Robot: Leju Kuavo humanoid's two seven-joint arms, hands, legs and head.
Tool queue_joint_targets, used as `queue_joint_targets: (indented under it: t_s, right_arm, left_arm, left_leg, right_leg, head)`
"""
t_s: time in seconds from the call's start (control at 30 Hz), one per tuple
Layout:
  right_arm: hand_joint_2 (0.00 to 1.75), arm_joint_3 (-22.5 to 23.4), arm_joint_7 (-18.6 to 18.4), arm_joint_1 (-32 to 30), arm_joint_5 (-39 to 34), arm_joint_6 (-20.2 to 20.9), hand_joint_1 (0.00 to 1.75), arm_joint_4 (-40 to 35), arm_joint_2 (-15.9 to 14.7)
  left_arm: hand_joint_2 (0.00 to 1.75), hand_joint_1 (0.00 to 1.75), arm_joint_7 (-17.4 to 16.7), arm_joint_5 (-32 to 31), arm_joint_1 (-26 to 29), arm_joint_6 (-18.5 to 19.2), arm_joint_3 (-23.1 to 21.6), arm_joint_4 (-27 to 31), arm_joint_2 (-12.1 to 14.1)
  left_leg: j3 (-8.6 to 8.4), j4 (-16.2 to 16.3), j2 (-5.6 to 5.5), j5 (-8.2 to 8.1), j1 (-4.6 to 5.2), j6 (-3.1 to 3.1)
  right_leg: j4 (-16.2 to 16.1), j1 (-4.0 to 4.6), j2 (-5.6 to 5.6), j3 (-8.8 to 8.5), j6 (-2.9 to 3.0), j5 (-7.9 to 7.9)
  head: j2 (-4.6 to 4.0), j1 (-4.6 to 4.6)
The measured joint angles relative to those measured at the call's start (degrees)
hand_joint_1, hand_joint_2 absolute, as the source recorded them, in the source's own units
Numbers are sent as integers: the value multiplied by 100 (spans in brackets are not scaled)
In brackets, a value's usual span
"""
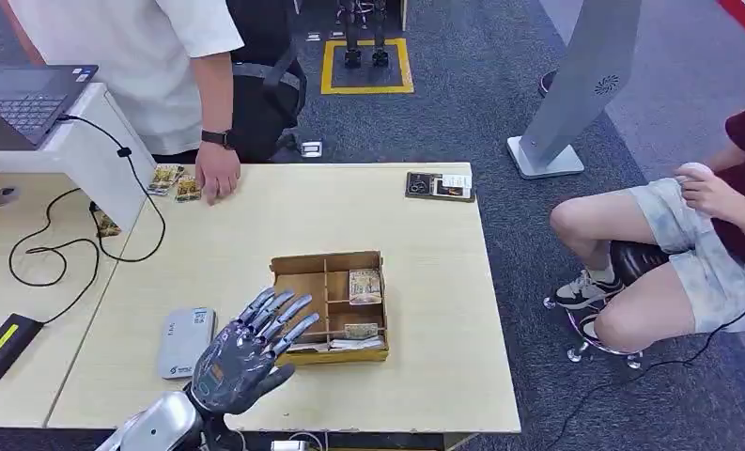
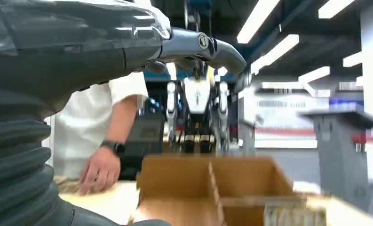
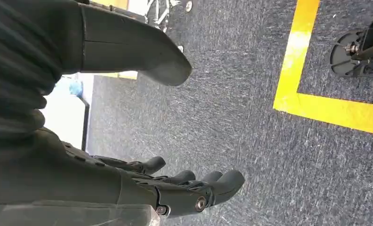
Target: Pass the card to the sensor for recognition and then transmit it.
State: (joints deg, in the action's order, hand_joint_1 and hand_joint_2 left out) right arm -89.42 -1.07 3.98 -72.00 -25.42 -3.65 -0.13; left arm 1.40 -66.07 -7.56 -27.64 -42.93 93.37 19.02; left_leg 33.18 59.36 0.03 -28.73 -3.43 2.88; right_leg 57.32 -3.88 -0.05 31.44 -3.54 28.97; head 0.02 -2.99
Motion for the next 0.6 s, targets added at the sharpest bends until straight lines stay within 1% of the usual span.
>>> queue_joint_targets:
  t_s: [0.07, 0.2, 0.4, 0.6]
  right_arm:
    - [175, 0, 0, 1, 79, -7, 0, 0, 0]
    - [175, 0, -17, 16, 302, -7, 0, -2, 0]
    - [175, 0, -94, 72, 537, 7, 0, -15, -2]
    - [175, 0, -118, 98, 647, 11, 0, -39, -2]
  left_arm:
    - [175, 0, -33, -79, 23, -46, 0, 0, -114]
    - [175, 0, -22, -9, -134, 251, 0, -142, -353]
    - [175, 0, 79, 214, -561, 603, -74, -898, -826]
    - [175, 0, 30, 291, -809, 675, -282, -1638, -1255]
  left_leg:
    - [1, 0, -1, 0, 0, 0]
    - [0, 1, -1, 0, 0, 0]
    - [-3, 2, 0, 2, 0, -2]
    - [0, 3, -1, 0, 0, -2]
  right_leg:
    - [-2, 0, -1, 1, 0, 0]
    - [-4, 0, -1, 1, 0, -1]
    - [-4, 0, 0, -3, -1, -3]
    - [-6, 0, 1, -1, -2, -2]
  head:
    - [0, 2]
    - [0, 2]
    - [0, 2]
    - [0, 2]
